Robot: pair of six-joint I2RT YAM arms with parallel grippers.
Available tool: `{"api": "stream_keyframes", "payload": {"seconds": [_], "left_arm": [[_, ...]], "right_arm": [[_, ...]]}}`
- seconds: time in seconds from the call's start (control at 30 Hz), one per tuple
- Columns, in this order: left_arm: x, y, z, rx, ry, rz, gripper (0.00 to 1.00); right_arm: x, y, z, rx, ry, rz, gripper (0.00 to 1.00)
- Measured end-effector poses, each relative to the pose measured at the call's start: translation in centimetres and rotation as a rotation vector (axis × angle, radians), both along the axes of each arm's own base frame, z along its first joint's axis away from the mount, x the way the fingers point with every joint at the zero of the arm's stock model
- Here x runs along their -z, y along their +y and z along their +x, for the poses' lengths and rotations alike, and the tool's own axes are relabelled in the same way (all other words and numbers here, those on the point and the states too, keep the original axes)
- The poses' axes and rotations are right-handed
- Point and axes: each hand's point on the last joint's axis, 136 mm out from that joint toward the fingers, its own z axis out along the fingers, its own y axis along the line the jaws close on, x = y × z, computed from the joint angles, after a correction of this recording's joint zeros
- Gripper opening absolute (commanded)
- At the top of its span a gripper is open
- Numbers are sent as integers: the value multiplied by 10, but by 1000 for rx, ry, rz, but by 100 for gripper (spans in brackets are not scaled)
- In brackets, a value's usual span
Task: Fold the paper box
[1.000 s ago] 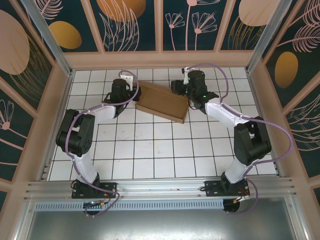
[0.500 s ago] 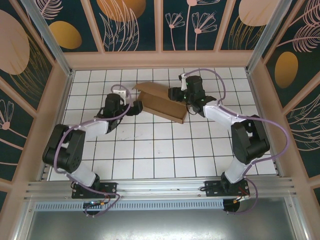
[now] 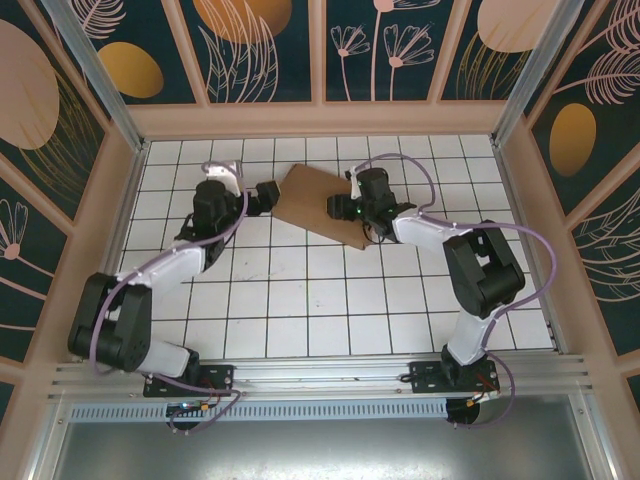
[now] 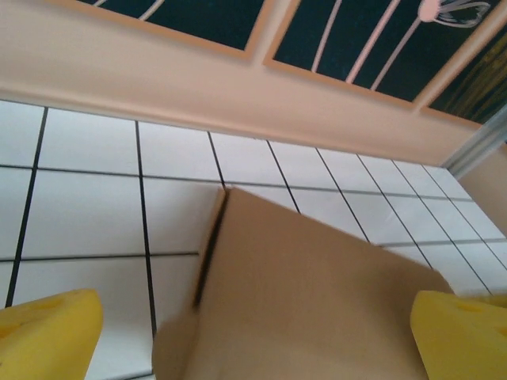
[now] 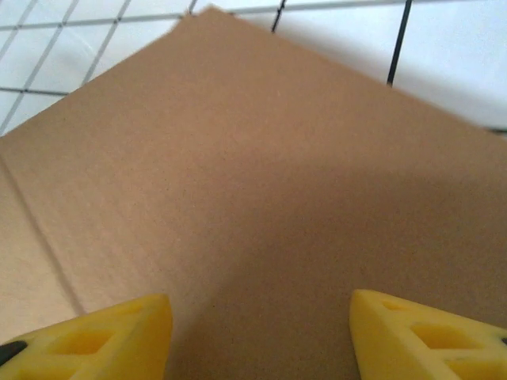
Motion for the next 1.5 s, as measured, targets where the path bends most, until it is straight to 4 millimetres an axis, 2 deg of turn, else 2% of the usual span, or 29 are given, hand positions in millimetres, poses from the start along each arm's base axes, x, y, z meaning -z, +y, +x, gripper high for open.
{"api": "stream_keyframes", "payload": {"seconds": [0.13,0.23,0.33,0.43,0.53,0.67,0.77,0.9,1.0,1.17,1.23,1.33,1.5], "left_arm": [[15,-3,49,1,89,20,99],[49,-12,71,46,189,47,98],[89,-21,72,105,307,64,93],[123,-28,63,153,410,70,85],[142,-31,56,184,472,67,73],[143,-36,52,212,482,54,64],[144,-38,47,230,485,44,57],[143,-39,34,237,491,32,58],[143,-38,31,238,492,26,58],[144,-38,4,241,523,-7,58],[144,-42,-5,251,534,-12,59],[143,-44,-11,257,543,-15,66],[143,-43,-11,244,544,-5,66]], "right_arm": [[10,-3,-3,12,24,-11,63],[7,-4,-3,20,25,-1,65],[-7,-10,-7,45,2,19,66],[-25,-29,-13,109,-37,66,66],[-28,-51,-14,187,-40,119,66],[-3,-76,-16,276,26,143,65],[9,-78,-18,294,61,145,62],[19,-78,-14,299,67,144,52],[19,-79,-11,300,56,147,47],[22,-86,15,331,31,154,43],[22,-88,24,333,23,150,43],[20,-90,34,332,14,147,44],[15,-89,33,302,8,149,57]]}}
